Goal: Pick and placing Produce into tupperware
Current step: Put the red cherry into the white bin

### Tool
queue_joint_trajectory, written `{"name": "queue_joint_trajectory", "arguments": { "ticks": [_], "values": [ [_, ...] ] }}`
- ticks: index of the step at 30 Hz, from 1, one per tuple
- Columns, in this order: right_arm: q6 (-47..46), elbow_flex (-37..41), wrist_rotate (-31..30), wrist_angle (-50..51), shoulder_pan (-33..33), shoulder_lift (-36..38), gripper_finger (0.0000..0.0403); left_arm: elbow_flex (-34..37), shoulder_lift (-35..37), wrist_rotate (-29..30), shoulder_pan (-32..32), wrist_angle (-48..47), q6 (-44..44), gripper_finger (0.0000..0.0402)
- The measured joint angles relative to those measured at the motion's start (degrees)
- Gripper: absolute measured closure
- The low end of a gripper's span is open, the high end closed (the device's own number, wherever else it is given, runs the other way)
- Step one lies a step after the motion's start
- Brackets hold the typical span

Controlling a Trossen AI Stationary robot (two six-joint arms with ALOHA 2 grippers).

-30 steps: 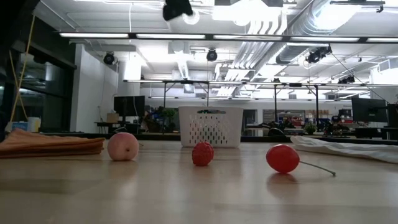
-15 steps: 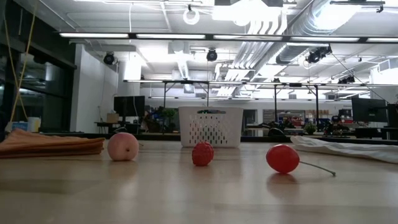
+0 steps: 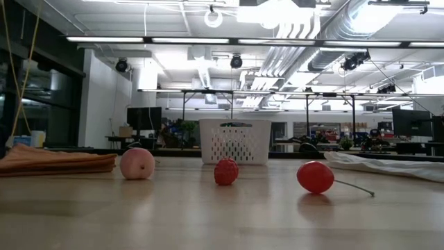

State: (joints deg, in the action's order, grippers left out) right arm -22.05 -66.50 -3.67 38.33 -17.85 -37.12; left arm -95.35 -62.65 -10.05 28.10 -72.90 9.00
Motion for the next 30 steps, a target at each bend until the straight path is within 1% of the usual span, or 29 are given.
{"name": "queue_joint_trajectory", "arguments": {
  "ticks": [4,6,9,13,16,19,30],
  "values": [
    [-0.6,0.0,0.7,-0.5,0.0,-0.7,0.0259,14.5,9.6,-1.2,0.0,7.7,5.7,0.0401],
    [-1.3,0.0,0.9,-1.3,0.0,-0.9,0.0259,20.6,13.8,-2.0,0.0,10.7,8.5,0.0401],
    [-2.6,0.0,1.2,-2.4,0.0,-1.2,0.0259,28.3,19.2,-3.6,0.0,14.3,12.2,0.0401],
    [-4.3,0.0,3.9,-3.1,0.0,-2.6,0.0259,36.4,25.0,-6.1,0.0,20.3,15.4,0.0401],
    [-5.7,0.0,6.6,-3.0,0.0,-4.4,0.0259,40.4,27.8,-8.3,0.0,23.9,16.6,0.0401],
    [-6.5,0.0,8.2,-3.0,0.4,-6.7,0.0259,42.7,29.5,-9.7,0.0,25.4,16.8,0.0401],
    [-9.1,0.0,8.2,-2.7,8.9,-16.4,0.0259,46.4,29.8,-10.7,0.0,25.3,16.3,0.0401]
  ]
}}
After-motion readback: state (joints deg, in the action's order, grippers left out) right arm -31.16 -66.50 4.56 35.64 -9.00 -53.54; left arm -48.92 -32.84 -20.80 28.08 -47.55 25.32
